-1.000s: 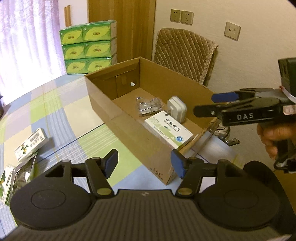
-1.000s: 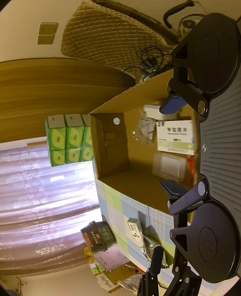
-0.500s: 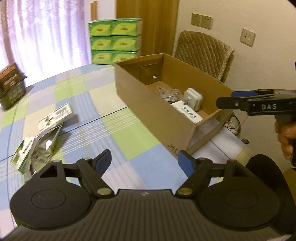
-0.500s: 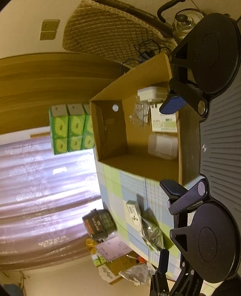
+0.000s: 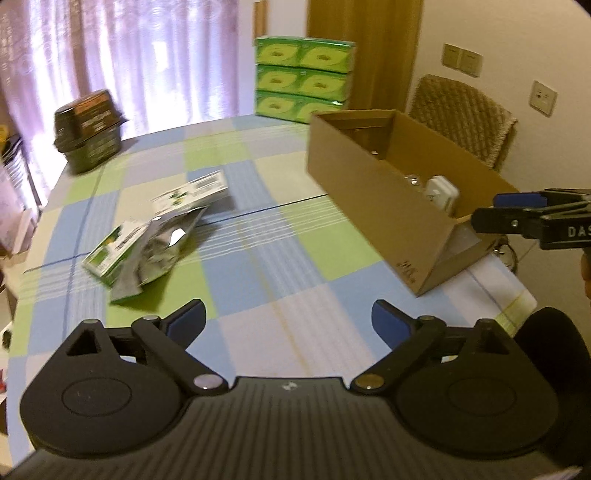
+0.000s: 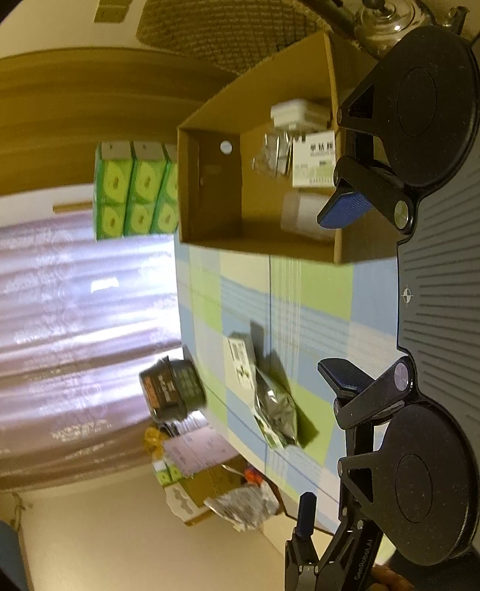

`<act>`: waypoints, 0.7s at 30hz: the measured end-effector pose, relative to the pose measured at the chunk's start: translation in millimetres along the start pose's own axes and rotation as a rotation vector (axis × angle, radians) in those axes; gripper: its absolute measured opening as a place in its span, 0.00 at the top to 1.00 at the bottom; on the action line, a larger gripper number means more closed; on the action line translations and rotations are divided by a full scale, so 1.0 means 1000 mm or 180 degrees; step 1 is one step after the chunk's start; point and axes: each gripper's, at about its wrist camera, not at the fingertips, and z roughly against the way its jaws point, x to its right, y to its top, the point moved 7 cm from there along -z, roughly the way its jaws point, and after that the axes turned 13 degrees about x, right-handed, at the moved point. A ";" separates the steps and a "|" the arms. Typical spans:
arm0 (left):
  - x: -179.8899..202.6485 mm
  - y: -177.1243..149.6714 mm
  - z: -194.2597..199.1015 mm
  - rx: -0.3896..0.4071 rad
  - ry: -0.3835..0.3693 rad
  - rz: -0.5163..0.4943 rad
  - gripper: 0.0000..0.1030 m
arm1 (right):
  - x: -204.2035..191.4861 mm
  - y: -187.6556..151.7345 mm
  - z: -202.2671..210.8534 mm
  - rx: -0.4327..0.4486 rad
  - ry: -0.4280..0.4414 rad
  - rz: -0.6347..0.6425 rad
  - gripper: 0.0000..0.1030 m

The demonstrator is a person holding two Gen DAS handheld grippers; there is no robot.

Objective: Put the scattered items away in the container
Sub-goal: 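Withdraw both grippers back toward the remaining items on the table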

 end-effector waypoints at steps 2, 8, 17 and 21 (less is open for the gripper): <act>-0.010 -0.004 0.004 -0.0007 0.0082 0.0022 0.06 | -0.008 -0.001 -0.002 -0.0016 0.0048 0.0033 0.19; -0.037 -0.016 0.014 -0.0053 0.0235 0.0072 0.06 | -0.027 -0.002 -0.008 -0.0067 0.0158 0.0106 0.19; -0.061 -0.024 0.022 -0.0089 0.0408 0.0119 0.06 | -0.049 -0.005 -0.021 -0.0160 0.0274 0.0211 0.19; -0.070 -0.029 0.024 -0.0104 0.0442 0.0177 0.06 | -0.057 -0.008 -0.029 -0.0225 0.0322 0.0228 0.19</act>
